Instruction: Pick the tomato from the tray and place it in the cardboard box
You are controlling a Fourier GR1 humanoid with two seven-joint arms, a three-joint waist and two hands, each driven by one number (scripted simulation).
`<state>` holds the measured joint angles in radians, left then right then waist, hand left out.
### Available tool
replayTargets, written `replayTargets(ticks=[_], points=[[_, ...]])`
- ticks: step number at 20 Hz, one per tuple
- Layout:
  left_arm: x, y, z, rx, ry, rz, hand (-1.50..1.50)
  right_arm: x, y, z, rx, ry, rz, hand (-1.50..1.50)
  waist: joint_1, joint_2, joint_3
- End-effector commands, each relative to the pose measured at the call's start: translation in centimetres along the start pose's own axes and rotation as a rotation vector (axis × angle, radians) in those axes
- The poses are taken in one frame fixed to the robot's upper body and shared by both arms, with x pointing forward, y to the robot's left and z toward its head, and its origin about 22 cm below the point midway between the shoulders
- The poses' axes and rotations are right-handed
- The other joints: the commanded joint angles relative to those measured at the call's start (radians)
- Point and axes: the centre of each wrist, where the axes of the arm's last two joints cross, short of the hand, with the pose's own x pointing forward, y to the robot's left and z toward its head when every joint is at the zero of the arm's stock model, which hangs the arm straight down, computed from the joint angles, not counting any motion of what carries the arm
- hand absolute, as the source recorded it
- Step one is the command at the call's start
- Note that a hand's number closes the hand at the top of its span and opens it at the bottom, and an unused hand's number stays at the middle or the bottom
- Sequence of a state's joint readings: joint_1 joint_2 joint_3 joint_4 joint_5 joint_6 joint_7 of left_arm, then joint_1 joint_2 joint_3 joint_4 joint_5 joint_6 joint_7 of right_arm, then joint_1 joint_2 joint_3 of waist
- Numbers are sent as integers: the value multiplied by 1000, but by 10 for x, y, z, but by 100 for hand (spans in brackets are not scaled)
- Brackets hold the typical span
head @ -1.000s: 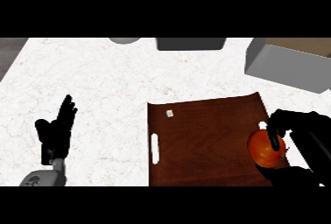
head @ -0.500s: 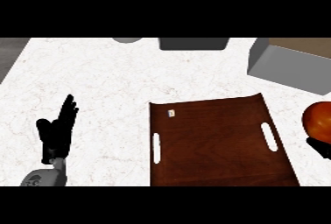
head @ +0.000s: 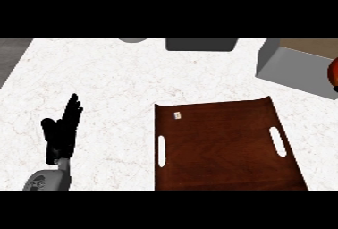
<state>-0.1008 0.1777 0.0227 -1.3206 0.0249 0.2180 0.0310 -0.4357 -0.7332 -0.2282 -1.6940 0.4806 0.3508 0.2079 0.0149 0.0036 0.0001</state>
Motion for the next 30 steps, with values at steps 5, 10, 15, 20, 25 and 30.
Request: replayTargets(ticks=[5,10,15,20,25,30], points=[[-9,-12,4,-9,-7,4,0,-47,13,-64,13,18,-72,150,11,3,0],[11,-1,-12,-20,-8,-6,0,-77,54,-83,3,16,-71,150,24,9,1],[8,-17,1,-54,-4,4,0,-88,94,-92,4,120,-39,150,36,11,2],[22,-22,-18,-52,-22,11,0,-98,109,-96,94,187,-178,-150,37,17,2],[13,-22,-4,-37,-37,7,0,-123,102,-84,46,116,-335,-150,48,19,4],[4,-6,-2,-59,-28,1,0,-130,92,-85,-43,1,-612,-150,47,22,5]])
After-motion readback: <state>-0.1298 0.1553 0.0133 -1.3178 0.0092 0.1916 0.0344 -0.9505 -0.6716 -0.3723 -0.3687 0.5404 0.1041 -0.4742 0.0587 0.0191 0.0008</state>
